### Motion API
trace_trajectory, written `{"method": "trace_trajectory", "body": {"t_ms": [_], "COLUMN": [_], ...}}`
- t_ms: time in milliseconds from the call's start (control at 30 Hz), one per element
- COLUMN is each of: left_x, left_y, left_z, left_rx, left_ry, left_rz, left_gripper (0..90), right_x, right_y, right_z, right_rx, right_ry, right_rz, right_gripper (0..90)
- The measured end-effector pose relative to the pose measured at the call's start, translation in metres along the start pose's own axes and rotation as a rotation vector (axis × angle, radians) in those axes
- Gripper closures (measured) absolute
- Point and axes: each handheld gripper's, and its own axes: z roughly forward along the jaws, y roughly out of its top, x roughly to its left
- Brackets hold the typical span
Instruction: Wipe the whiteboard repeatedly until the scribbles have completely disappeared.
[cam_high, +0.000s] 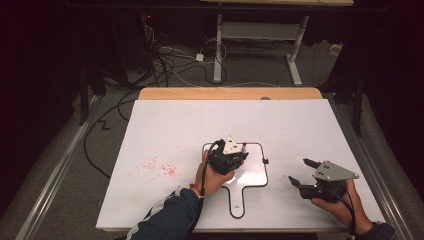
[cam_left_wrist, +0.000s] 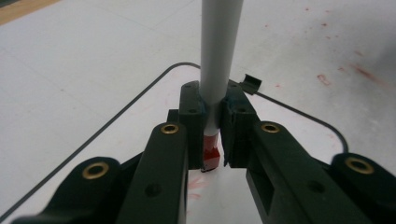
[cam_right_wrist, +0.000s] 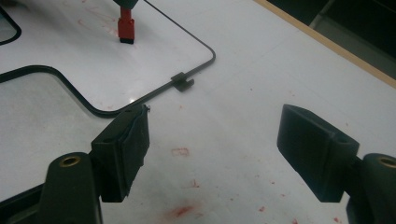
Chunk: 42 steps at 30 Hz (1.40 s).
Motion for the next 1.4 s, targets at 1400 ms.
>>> {"method": "trace_trajectory", "body": {"t_ms": [1400], "left_x": [-0.003], "left_y": [-0.003], "left_z": [-0.003], "left_rx": [0.01], "left_ry": [-0.008], "left_rz": [-0.027], "left_gripper": [78.5], "right_x": [0.002], "right_y": [0.001], "right_z": [0.002], "right_rx": [0.006], "right_ry": [0.007], "right_rz": [-0.011], "right_gripper": [26.0]}}
